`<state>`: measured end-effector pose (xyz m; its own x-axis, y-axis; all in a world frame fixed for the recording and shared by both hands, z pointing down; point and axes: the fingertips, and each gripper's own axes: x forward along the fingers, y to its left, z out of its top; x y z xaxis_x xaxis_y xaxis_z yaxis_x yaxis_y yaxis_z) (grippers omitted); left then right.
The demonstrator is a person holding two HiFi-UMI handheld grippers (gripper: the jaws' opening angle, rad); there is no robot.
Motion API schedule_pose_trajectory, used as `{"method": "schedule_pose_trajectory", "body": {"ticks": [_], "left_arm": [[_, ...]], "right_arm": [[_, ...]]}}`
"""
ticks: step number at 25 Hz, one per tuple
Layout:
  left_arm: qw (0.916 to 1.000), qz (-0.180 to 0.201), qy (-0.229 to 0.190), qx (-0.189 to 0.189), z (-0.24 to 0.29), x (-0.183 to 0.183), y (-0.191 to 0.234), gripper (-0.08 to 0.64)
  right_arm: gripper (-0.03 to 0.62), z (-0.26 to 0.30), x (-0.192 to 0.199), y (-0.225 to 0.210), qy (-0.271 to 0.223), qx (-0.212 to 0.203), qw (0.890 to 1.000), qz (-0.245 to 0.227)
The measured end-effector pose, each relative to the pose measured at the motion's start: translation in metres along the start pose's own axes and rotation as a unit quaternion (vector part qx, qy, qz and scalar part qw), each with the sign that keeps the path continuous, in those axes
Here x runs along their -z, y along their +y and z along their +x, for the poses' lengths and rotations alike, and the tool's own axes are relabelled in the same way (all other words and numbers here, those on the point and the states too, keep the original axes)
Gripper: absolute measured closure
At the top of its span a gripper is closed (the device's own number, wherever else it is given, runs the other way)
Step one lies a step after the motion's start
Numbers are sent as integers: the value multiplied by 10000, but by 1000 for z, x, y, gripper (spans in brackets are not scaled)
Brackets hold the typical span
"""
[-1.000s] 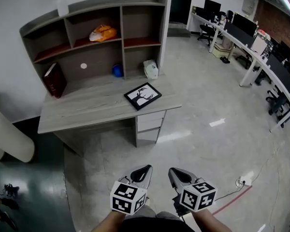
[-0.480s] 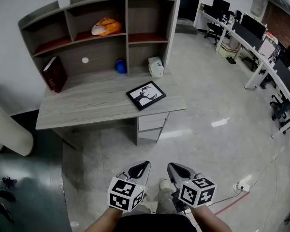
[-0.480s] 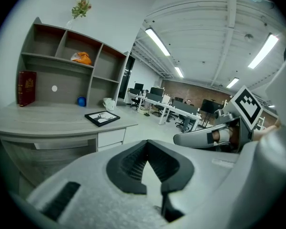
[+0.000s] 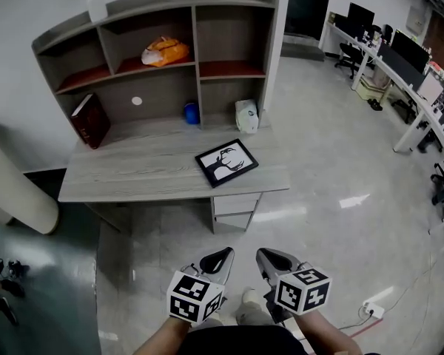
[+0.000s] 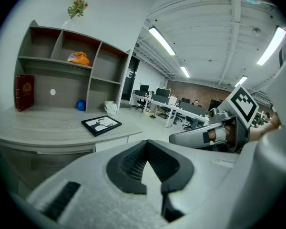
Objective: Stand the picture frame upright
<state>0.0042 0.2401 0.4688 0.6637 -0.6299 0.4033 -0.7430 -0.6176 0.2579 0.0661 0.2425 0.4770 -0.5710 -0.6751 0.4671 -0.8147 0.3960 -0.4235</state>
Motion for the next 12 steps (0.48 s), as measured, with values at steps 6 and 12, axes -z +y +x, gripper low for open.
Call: {"method": "schedule_pose_trajectory", "body": {"ticks": [6,12], "left_arm": [[9999,-43,-56,-117,36,-12,0,563],[9991,-88,-180,-365,57,-24,0,561]], "right_arm": [[595,12,-21,-31,120,-247,9995,-172],[595,18,-39,-58,168,-464,9986,-213]]}}
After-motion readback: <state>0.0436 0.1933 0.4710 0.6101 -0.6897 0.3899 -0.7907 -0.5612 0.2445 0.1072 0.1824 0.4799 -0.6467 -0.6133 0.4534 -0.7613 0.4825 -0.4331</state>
